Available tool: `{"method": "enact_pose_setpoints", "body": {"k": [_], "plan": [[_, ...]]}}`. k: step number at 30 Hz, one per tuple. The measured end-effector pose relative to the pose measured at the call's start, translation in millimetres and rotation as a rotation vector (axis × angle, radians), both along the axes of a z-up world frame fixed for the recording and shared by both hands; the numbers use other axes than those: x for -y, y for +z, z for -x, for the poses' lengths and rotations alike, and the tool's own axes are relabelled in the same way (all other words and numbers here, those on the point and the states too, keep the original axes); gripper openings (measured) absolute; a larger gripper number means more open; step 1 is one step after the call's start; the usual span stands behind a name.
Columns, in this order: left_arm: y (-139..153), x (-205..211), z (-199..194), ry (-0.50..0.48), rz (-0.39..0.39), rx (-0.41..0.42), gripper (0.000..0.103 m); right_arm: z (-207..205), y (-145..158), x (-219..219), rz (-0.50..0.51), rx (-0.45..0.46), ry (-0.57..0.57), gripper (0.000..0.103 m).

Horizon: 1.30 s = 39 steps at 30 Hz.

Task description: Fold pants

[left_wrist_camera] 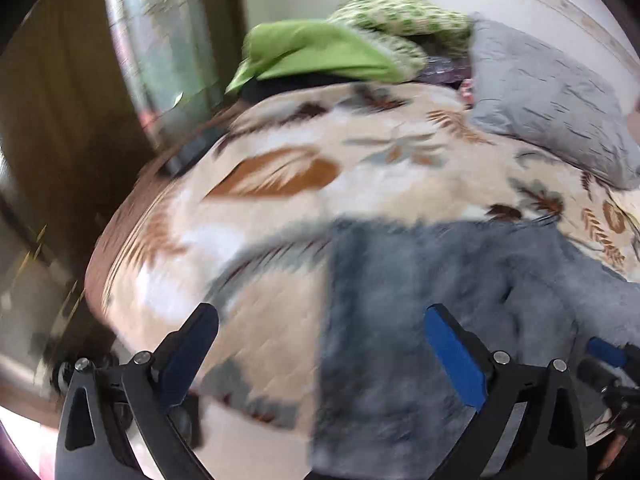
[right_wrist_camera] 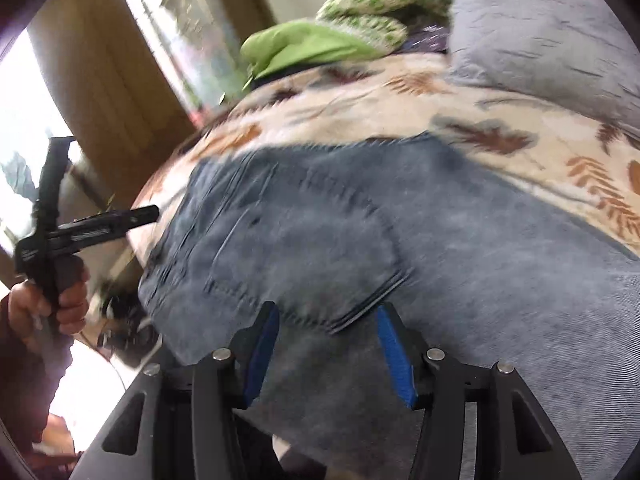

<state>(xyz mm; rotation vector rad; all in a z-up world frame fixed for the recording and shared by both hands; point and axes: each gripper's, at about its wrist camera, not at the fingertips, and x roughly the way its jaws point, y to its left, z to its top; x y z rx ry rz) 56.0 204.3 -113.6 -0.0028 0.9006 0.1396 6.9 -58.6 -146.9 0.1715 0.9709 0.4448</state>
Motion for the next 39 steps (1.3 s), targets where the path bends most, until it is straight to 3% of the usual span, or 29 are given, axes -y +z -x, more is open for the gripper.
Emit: {"method": "enact_pose_setpoints", "body": {"k": [3, 8, 11, 13, 16, 22, 26, 30, 35, 39], "plan": [[-3.4, 34.9, -28.2, -0.065, -0.057, -0.002, 0.103, -5.0, -1.1, 1.7, 0.009, 0.008, -0.026, 0.055], [-40.6, 74.0, -78.5, -0.104, -0.164, -0.092, 0.103, -11.0, -8.1, 2.2, 0.034, -0.010, -0.026, 0.055], [-46.3, 78.4, -94.4, -0.096, -0.197, -0.067, 0.103, -8.8, -8.6, 9.7, 0.031, -0.008, -0.032, 0.055], [-50.4, 82.5, -106.4, -0.090, -0.260, -0.062, 0.103, -9.2, -9.9, 15.0, 0.028, -0.011, -0.043, 0.055], [-61.0, 80.2, -122.7, -0.083, -0.251, -0.099, 0.103, -11.0, -11.0, 25.3, 0.026, -0.018, -0.067, 0.055], [-63.4, 81.1, -122.0, -0.084, -0.253, -0.075, 0.103, -13.5, -2.7, 62.6, -0.010, -0.013, -0.155, 0.055], [-51.6, 85.0, -118.5, -0.064, -0.256, -0.083, 0.102, -6.1, 12.2, 119.8, -0.056, 0.003, -0.310, 0.055], [-16.0, 101.1, -95.7, -0.081, -0.218, 0.013, 0.102, 19.8, 31.4, 191.7, -0.101, 0.040, -0.489, 0.059], [9.8, 164.8, -61.7, -0.272, -0.157, 0.043, 0.102, 68.9, 47.7, 293.7, -0.173, 0.069, -0.740, 0.061], [3.5, 228.2, -37.5, -0.437, -0.106, -0.008, 0.102, 113.1, 37.8, 362.1, -0.341, 0.022, -0.901, 0.064]]}}
